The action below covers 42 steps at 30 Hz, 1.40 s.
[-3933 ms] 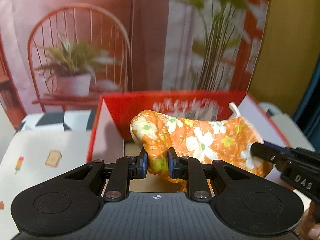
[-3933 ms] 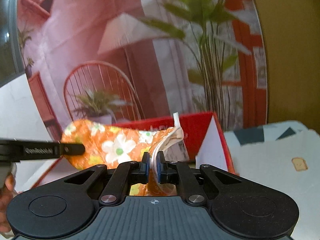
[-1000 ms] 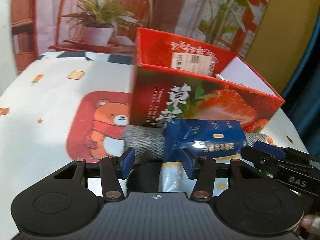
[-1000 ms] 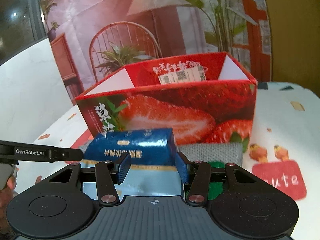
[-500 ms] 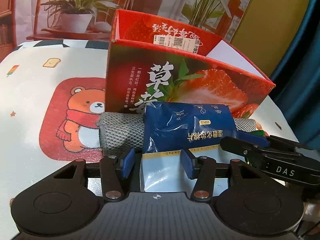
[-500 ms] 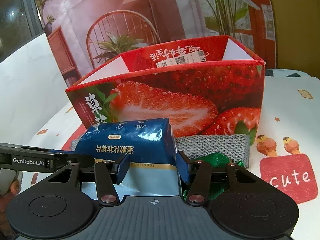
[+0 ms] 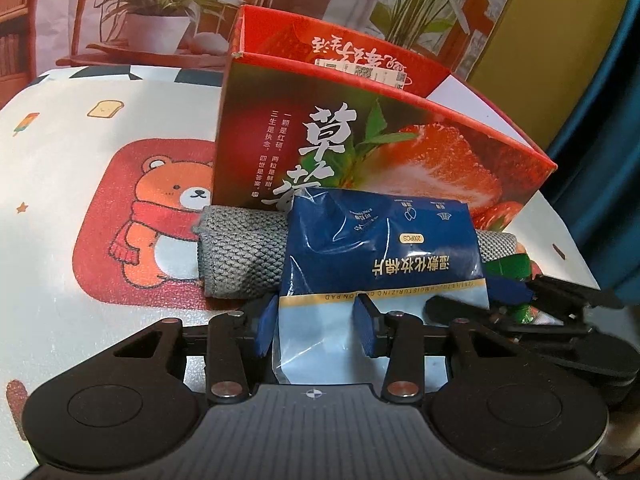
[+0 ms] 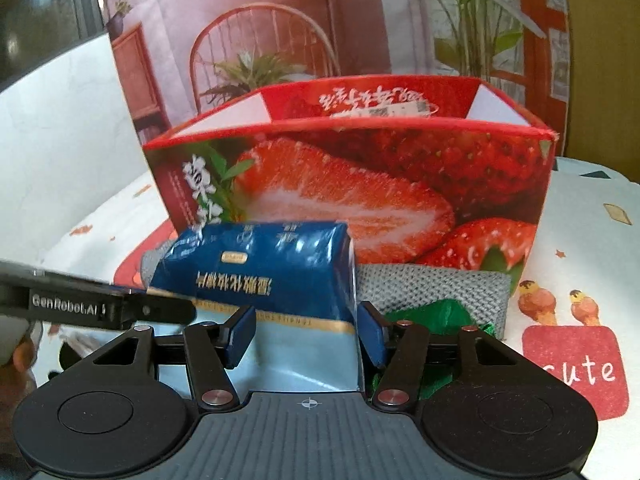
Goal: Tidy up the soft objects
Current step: 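Lift the blue tissue packet with the right gripper toward the box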
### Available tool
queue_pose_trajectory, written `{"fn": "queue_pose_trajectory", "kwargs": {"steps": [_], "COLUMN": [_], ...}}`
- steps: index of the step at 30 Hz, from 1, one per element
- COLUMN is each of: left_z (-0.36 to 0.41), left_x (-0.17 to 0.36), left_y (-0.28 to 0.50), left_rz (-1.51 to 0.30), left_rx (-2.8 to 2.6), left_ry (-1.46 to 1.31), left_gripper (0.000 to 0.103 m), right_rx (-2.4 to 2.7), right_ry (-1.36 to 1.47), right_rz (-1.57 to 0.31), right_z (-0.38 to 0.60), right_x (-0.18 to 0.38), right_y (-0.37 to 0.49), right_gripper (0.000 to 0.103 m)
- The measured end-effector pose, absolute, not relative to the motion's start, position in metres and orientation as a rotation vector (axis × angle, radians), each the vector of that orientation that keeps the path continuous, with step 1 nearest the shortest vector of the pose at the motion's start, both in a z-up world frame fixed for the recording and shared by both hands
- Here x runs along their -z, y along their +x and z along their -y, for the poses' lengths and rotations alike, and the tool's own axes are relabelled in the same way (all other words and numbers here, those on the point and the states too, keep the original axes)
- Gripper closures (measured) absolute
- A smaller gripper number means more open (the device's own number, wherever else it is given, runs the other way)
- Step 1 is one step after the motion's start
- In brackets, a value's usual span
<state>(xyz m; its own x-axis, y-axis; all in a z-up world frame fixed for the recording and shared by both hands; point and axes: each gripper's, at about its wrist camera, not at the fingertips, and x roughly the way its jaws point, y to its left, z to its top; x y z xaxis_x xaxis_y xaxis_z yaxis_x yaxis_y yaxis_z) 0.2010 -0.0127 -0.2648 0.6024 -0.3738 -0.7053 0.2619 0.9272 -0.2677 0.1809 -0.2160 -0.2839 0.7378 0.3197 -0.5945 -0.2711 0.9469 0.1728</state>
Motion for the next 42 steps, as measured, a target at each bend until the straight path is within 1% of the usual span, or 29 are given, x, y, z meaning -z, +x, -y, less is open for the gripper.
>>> {"fn": "queue_pose_trajectory", "kwargs": {"steps": [3, 5, 7, 9, 13, 21, 26, 31, 38, 42], "left_z": [0.017, 0.021, 0.020, 0.015, 0.009, 0.004, 0.008, 0.016, 0.022, 0.032], "left_x": [0.257, 0.251, 0.246, 0.241, 0.228, 0.190, 0.177, 0.175, 0.144, 0.131], "left_y": [0.196, 0.191, 0.185, 0.180, 0.166, 0.131, 0.130, 0.144, 0.182, 0.211], "left_rz": [-0.845, -0.831, -0.815, -0.800, -0.764, -0.662, -0.623, -0.631, -0.573, -0.540], "left_rx": [0.377, 0.370, 0.363, 0.360, 0.354, 0.382, 0.406, 0.413, 0.422, 0.420], "left_ry": [-0.114, -0.074, -0.071, -0.094, -0.108, -0.133, -0.135, -0.133, -0.124, -0.072], "left_gripper": [0.073, 0.075, 0.075, 0.077, 0.077, 0.077, 0.077, 0.077, 0.077, 0.077], "right_rx": [-0.342, -0.355, -0.364, -0.368, -0.388, -0.407, -0.421, -0.415, -0.423, -0.425], "right_ry": [0.053, 0.068, 0.073, 0.062, 0.015, -0.056, -0.088, -0.090, -0.062, -0.118], "right_rz": [-0.690, -0.690, -0.678, -0.664, -0.634, -0.520, -0.489, -0.481, -0.454, -0.427], "right_z": [0.212, 0.212, 0.213, 0.213, 0.208, 0.204, 0.207, 0.212, 0.225, 0.226], "right_x": [0.285, 0.282, 0.277, 0.272, 0.259, 0.223, 0.206, 0.197, 0.173, 0.155], "right_y": [0.181, 0.179, 0.175, 0.170, 0.155, 0.122, 0.115, 0.130, 0.161, 0.188], "right_gripper": [0.050, 0.054, 0.064, 0.070, 0.075, 0.075, 0.075, 0.075, 0.074, 0.074]}}
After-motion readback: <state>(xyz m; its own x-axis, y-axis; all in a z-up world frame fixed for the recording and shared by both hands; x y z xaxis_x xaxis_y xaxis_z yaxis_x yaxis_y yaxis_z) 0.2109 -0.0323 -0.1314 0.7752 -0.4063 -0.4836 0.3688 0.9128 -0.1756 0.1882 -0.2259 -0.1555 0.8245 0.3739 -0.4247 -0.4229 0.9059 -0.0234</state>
